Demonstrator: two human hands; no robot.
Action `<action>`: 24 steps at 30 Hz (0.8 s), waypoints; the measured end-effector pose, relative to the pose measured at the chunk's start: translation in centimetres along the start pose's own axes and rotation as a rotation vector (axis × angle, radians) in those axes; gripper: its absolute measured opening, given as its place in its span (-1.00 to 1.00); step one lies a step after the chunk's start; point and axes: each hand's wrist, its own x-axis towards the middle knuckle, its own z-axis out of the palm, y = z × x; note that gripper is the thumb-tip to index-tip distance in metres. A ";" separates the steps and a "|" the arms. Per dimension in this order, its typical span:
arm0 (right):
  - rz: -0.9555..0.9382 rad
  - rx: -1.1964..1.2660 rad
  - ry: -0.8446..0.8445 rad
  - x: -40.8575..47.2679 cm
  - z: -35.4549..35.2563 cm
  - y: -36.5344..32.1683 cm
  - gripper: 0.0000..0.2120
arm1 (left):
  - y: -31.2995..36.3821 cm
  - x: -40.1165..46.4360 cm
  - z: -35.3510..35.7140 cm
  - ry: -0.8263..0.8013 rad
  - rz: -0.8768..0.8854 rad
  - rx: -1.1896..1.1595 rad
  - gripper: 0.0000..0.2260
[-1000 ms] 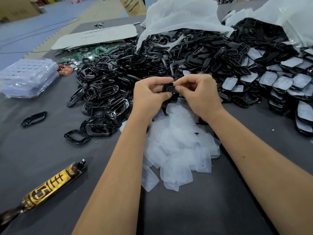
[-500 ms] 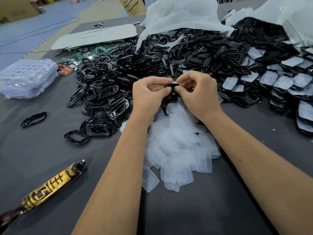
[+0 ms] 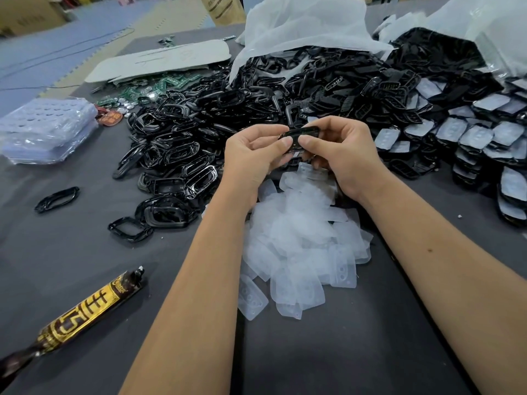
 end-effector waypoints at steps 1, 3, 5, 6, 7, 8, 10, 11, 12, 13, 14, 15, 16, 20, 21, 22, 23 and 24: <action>-0.005 -0.001 -0.002 0.0 0.0 0.0 -0.88 | 0.1 -0.1 0.0 -0.010 -0.021 -0.003 -0.87; -0.017 -0.006 -0.007 0.1 -0.1 0.1 -0.87 | 0.2 -0.1 -0.1 -0.019 -0.029 -0.003 -0.88; -0.034 -0.022 -0.007 0.1 -0.1 0.3 -0.87 | 0.2 -0.2 -0.2 -0.014 -0.012 -0.002 -0.87; -0.044 -0.036 -0.004 0.1 0.0 0.4 -0.88 | 0.2 -0.2 -0.2 -0.007 -0.005 0.002 -0.87; -0.052 -0.054 0.002 0.1 0.0 0.5 -0.89 | 0.2 -0.2 -0.1 -0.001 0.003 0.011 -0.87; -0.059 -0.072 0.007 0.1 0.1 0.6 -0.90 | 0.2 -0.2 -0.1 0.006 0.011 0.027 -0.88; -0.072 -0.091 0.004 0.1 0.1 0.8 -0.91 | 0.2 -0.3 -0.2 0.016 0.022 0.060 -0.89; -0.079 -0.090 -0.006 0.1 0.1 0.8 -0.91 | 0.2 -0.2 -0.3 0.019 0.017 0.061 -0.90; -0.084 -0.084 -0.016 0.1 0.1 0.8 -0.91 | 0.3 -0.2 -0.4 0.019 0.007 0.054 -0.90; -0.084 -0.080 -0.020 0.1 0.1 0.8 -0.91 | 0.3 -0.1 -0.6 0.016 -0.002 0.052 -0.90; -0.078 -0.085 -0.016 0.1 0.1 0.7 -0.91 | 0.3 -0.1 -0.6 0.011 -0.005 0.065 -0.89; -0.068 -0.103 -0.002 0.1 0.1 0.7 -0.91 | 0.3 -0.1 -0.6 0.007 -0.001 0.092 -0.89; -0.060 -0.135 0.016 0.1 0.2 0.7 -0.91 | 0.2 -0.1 -0.6 0.003 0.012 0.125 -0.89; -0.171 -0.433 0.111 -0.2 0.7 0.7 -0.92 | 0.0 -0.1 -0.6 0.021 0.116 0.244 -0.83; -0.223 -0.509 0.144 -0.4 0.9 0.6 -0.91 | 0.1 0.0 -0.7 0.032 0.140 0.266 -0.82; -0.268 -0.551 0.169 -0.5 1.1 0.5 -0.90 | 0.2 0.1 -0.7 0.045 0.160 0.287 -0.81; -0.304 -0.576 0.184 -0.7 1.4 0.4 -0.88 | 0.2 0.1 -0.8 0.059 0.175 0.305 -0.81; -0.341 -0.606 0.198 -0.8 1.6 0.3 -0.84 | 0.2 0.2 -0.8 0.080 0.186 0.314 -0.82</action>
